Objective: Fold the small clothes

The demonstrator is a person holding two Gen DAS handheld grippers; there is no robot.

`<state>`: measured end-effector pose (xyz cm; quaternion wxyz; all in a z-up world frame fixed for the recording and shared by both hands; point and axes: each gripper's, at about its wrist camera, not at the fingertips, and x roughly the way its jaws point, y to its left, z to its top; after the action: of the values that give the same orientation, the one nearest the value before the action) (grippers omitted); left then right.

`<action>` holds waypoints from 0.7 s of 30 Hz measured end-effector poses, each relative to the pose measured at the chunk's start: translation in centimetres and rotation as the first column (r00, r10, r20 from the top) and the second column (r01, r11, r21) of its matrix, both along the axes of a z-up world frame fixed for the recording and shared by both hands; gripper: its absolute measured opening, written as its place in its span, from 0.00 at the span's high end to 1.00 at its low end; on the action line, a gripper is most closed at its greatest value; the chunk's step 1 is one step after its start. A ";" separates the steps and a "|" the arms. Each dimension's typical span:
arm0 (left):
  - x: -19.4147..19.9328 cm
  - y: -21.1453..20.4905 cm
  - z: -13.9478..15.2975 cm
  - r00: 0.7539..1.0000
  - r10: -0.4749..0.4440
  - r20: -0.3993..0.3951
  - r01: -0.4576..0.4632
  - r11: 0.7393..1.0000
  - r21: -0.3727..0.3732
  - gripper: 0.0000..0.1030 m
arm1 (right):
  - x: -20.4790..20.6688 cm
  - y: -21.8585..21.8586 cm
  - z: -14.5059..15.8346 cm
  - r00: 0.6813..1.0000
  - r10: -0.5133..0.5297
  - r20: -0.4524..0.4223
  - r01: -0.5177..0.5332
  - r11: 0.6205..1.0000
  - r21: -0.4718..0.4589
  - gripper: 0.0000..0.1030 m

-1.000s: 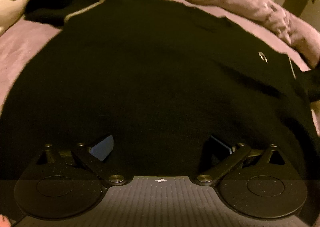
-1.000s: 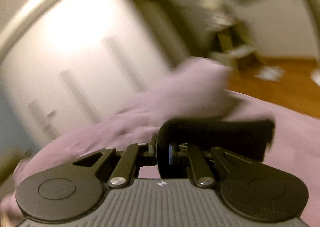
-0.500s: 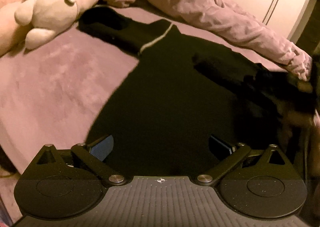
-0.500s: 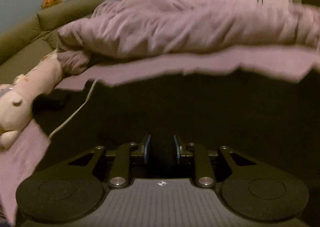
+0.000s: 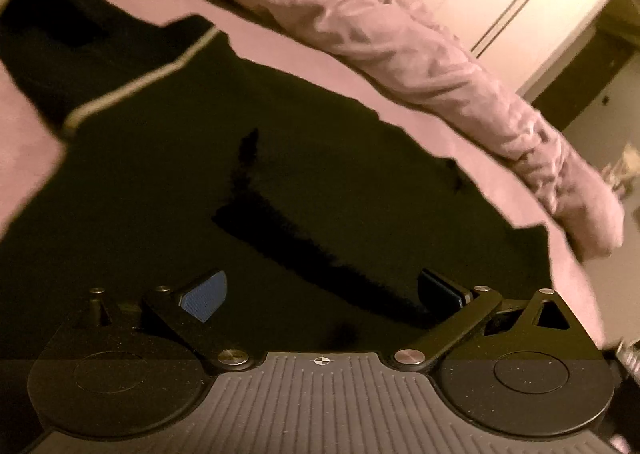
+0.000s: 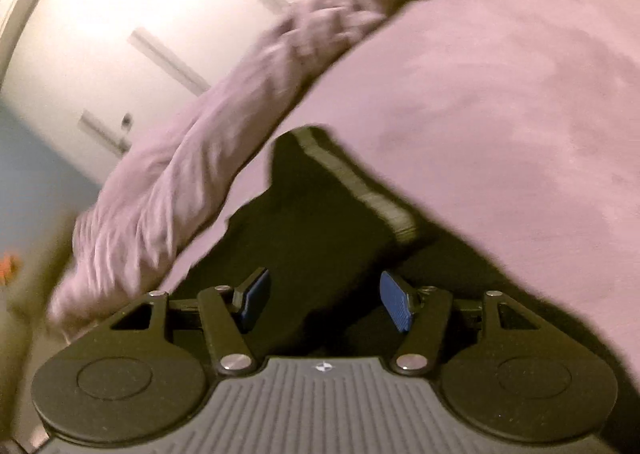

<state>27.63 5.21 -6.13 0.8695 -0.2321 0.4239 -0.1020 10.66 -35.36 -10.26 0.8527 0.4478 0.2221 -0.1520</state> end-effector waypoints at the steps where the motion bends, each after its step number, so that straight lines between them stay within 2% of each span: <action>1: 0.7 -0.2 -0.5 1.000 0.015 -0.015 -0.016 1.000 -0.017 0.00 | -0.2 -0.8 -0.6 1.000 -0.016 0.013 0.016 0.999 0.032 0.41; 4: 2.0 -0.7 -1.6 0.997 0.057 -0.043 -0.058 0.998 -0.021 0.00 | 0.4 -1.9 -1.9 0.997 -0.052 0.051 0.046 0.992 0.114 0.43; 7: 2.1 -0.6 -1.7 0.998 0.065 -0.025 -0.066 0.998 -0.015 0.00 | 1.2 -2.1 -2.5 0.997 -0.048 0.059 0.040 0.990 0.133 0.45; 10: 2.3 -0.6 -1.9 0.997 0.071 -0.027 -0.071 0.997 -0.016 0.00 | 1.9 -2.7 -2.9 0.998 -0.038 0.041 0.032 0.991 0.127 0.70; 11: 2.4 -0.4 -1.8 0.997 0.075 -0.036 -0.077 0.997 -0.033 0.00 | 2.1 -3.0 -3.0 0.999 -0.040 0.028 0.035 0.987 0.157 0.81; 14: 2.2 0.6 -1.8 0.995 0.089 -0.052 -0.095 0.989 -0.116 0.00 | 1.8 -3.6 -3.6 0.996 -0.067 0.055 0.049 0.957 0.287 0.81; 21: 3.8 2.0 -2.7 0.988 0.106 -0.109 -0.126 0.973 -0.192 0.00 | 3.7 -3.2 -4.1 0.999 -0.034 0.031 0.025 0.968 0.249 0.82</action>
<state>31.41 7.20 -8.86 0.8247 -0.3469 0.4393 -0.0813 14.36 -38.52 -14.36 0.7912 0.5569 0.2179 -0.1279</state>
